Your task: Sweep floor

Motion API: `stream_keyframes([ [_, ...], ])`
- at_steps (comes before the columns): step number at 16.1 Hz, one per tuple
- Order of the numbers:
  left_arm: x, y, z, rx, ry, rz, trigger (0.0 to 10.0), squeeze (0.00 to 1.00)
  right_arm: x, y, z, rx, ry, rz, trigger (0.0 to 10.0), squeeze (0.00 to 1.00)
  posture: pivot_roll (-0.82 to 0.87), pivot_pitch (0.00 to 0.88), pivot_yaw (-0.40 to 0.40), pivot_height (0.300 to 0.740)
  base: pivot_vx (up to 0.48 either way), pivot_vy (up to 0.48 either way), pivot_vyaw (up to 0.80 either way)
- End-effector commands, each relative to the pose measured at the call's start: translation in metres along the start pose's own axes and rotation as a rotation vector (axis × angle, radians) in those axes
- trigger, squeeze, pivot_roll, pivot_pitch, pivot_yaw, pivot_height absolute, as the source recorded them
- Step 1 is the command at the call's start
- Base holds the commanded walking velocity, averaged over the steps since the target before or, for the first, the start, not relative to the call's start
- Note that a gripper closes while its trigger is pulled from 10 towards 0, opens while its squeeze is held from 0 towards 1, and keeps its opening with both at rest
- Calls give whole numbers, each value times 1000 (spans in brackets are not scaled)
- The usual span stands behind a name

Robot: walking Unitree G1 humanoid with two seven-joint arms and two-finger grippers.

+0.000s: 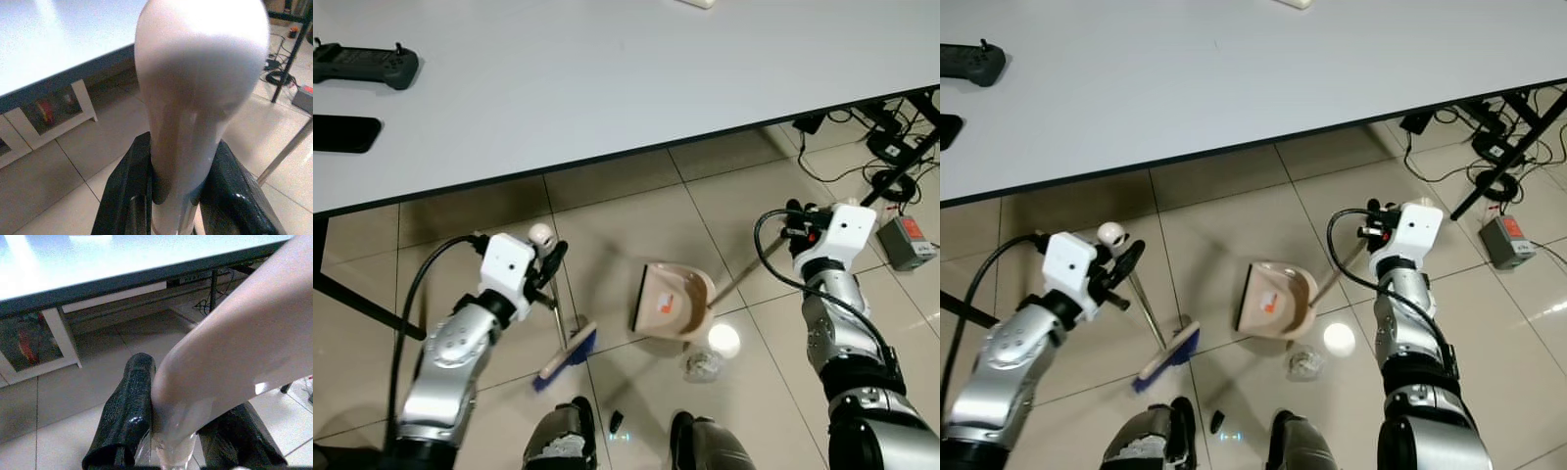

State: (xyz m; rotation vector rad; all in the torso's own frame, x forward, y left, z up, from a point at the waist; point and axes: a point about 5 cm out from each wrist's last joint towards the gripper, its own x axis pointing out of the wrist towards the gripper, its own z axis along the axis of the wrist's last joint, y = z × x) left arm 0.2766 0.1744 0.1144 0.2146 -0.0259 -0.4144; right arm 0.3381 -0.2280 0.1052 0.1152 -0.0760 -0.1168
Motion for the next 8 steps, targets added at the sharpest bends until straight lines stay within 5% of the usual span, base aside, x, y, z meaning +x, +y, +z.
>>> stream_keyframes([
  [1,-3,-3,-9,2,52,8,10000,0,-1,-1,5,9,-21,-6,0,0,46,161,-7,740,0,0,0],
  [2,4,-1,3,-13,3,56,10000,0,-3,-1,5,-16,-12,4,10000,0,50,159,-5,740,0,0,0],
  [8,-7,6,26,86,-55,127,10000,0,-14,13,17,-94,-16,74,10000,0,56,146,12,740,0,0,0],
])
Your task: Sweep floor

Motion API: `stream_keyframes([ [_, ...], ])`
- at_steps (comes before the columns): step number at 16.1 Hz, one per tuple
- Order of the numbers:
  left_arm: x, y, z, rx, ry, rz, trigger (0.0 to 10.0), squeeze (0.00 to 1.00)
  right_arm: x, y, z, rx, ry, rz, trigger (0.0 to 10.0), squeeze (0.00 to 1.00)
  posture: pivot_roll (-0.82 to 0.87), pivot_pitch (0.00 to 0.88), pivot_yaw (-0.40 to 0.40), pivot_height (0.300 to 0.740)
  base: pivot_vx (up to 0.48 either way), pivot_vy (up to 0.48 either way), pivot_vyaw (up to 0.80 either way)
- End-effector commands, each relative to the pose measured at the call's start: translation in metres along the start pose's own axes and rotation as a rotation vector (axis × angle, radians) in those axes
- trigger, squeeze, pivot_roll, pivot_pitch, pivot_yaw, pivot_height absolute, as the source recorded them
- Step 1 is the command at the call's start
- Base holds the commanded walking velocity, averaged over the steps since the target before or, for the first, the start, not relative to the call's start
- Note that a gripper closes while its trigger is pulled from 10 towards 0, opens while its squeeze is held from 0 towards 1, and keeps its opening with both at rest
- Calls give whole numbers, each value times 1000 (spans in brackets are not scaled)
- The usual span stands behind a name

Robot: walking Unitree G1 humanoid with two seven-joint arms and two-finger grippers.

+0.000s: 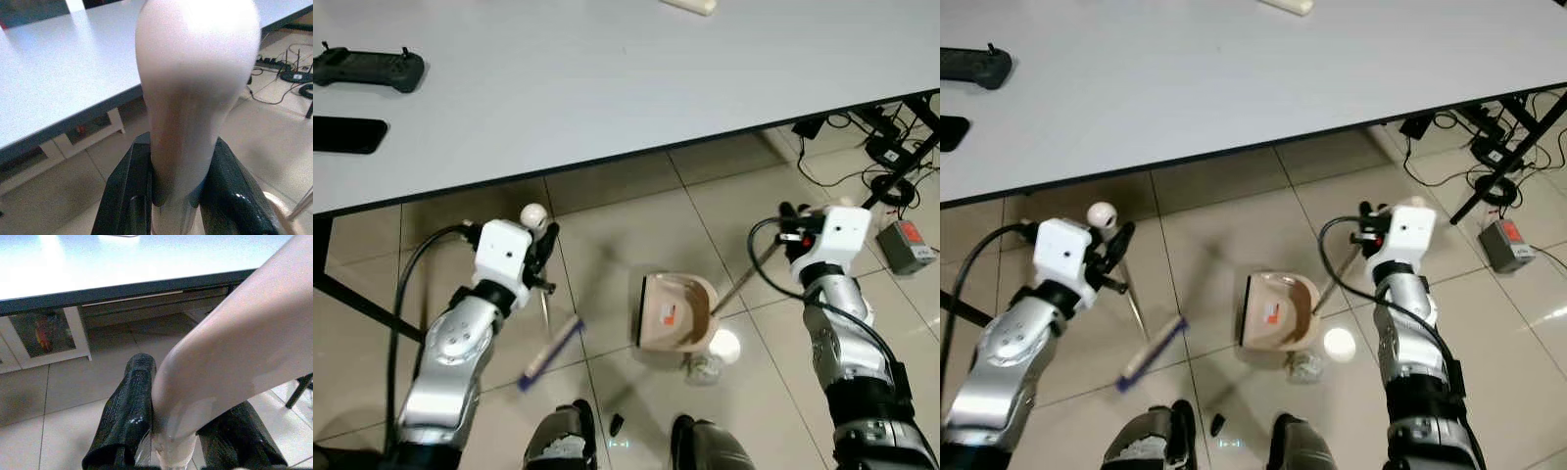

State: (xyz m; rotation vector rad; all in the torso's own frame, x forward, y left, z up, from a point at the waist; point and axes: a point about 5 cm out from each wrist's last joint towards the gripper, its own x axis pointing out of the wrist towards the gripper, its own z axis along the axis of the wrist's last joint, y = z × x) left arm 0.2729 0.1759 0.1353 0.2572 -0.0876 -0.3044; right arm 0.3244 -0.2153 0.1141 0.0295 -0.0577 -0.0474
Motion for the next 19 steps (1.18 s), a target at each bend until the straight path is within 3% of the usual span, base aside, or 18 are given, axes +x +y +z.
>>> stream_keyframes([
  [1,-3,2,8,34,-24,15,10000,0,0,2,11,-9,-31,-3,10000,0,58,147,12,740,-285,0,0],
  [5,2,6,12,48,-26,35,10000,0,-2,8,15,-51,9,29,10000,0,57,140,10,740,-356,0,0],
  [19,9,15,11,77,-15,34,10000,0,-10,12,17,9,28,-25,10000,0,48,128,29,740,-377,0,0],
])
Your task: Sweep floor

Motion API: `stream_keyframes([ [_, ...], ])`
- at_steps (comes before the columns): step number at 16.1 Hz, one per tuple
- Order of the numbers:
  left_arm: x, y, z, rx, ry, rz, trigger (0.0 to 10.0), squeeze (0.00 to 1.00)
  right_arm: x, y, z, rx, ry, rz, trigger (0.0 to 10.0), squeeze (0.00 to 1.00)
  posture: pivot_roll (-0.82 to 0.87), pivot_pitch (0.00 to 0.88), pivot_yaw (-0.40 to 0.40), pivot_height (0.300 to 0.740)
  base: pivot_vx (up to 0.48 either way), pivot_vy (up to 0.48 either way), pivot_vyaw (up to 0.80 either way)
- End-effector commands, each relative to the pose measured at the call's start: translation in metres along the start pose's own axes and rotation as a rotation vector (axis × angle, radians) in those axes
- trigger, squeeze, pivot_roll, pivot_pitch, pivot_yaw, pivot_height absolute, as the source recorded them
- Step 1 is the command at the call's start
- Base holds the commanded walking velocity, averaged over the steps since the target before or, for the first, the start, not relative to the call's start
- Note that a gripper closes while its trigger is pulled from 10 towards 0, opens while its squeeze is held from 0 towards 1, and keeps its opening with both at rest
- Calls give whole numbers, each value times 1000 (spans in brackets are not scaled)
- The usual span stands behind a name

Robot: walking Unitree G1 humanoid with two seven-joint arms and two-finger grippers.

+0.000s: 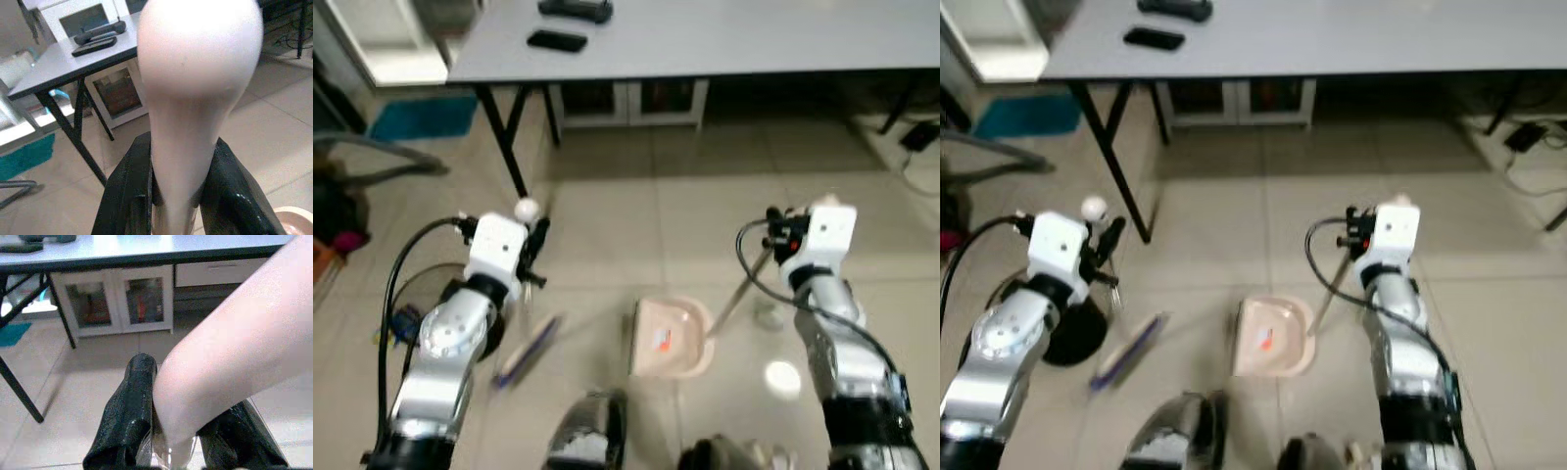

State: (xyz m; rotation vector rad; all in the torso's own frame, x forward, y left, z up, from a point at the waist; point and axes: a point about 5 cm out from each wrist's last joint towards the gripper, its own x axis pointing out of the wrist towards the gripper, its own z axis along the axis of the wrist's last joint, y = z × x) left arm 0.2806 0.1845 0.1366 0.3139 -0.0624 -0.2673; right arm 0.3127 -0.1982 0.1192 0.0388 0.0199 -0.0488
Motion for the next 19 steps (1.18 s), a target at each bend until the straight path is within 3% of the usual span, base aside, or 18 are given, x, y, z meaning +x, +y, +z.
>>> stream_keyframes([
  [1,5,5,12,23,-53,5,10000,0,1,-5,13,13,-54,-26,10000,0,47,126,30,740,-375,0,0],
  [9,4,4,7,8,-39,7,10000,0,-1,-4,12,25,-40,-24,10000,0,44,124,27,740,-361,0,0],
  [14,2,2,-6,-39,10,48,10000,0,-3,0,6,20,-17,-11,10000,0,40,123,20,740,0,0,0],
  [16,2,-6,-12,-64,5,83,10000,0,-6,2,1,35,-17,0,10000,0,34,120,16,740,0,0,0],
  [19,4,-16,-13,-97,-10,50,10000,0,-9,1,-9,48,14,-8,10000,0,32,116,12,740,0,0,-135],
])
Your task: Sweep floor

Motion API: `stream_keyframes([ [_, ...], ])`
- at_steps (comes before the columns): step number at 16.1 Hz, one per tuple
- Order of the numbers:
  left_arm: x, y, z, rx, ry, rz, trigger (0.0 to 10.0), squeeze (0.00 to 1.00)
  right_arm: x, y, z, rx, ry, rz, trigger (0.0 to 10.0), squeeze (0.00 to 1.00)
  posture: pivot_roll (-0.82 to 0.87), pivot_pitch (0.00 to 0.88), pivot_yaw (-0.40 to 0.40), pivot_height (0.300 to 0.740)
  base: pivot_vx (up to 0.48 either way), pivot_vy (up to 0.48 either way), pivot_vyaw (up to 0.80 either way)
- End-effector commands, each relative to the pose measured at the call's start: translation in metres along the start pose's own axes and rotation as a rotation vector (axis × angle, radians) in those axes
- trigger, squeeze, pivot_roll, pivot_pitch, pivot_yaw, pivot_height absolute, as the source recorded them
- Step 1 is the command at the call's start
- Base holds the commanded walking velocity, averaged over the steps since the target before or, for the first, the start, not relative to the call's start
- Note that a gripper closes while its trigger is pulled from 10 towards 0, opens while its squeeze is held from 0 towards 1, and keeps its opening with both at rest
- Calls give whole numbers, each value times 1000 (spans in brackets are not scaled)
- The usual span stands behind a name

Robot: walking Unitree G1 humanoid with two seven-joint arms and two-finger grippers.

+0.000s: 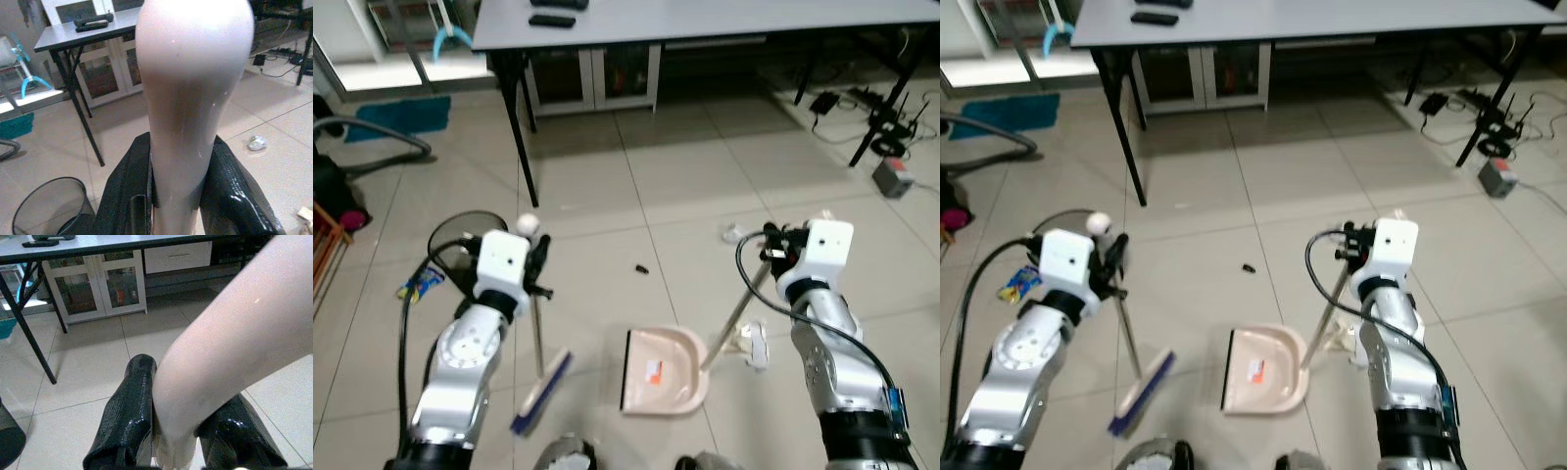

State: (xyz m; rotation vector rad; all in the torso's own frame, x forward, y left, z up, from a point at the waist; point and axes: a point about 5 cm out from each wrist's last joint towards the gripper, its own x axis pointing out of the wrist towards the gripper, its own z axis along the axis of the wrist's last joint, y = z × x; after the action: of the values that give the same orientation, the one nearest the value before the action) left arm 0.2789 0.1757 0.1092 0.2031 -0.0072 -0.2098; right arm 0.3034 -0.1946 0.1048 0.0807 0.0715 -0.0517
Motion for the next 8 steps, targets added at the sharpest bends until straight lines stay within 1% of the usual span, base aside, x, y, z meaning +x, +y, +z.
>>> stream_keyframes([
  [1,4,-1,11,17,-59,-6,10000,0,-1,-2,2,6,-29,-4,10000,0,32,112,12,740,0,266,-419],
  [4,7,-1,9,19,-64,-7,10000,0,-4,-6,-5,4,-9,-14,10000,0,28,105,14,740,0,299,-500],
  [8,8,0,8,19,-66,-11,10000,0,-6,-10,-9,-12,0,-24,10000,0,25,105,16,740,0,315,-539],
])
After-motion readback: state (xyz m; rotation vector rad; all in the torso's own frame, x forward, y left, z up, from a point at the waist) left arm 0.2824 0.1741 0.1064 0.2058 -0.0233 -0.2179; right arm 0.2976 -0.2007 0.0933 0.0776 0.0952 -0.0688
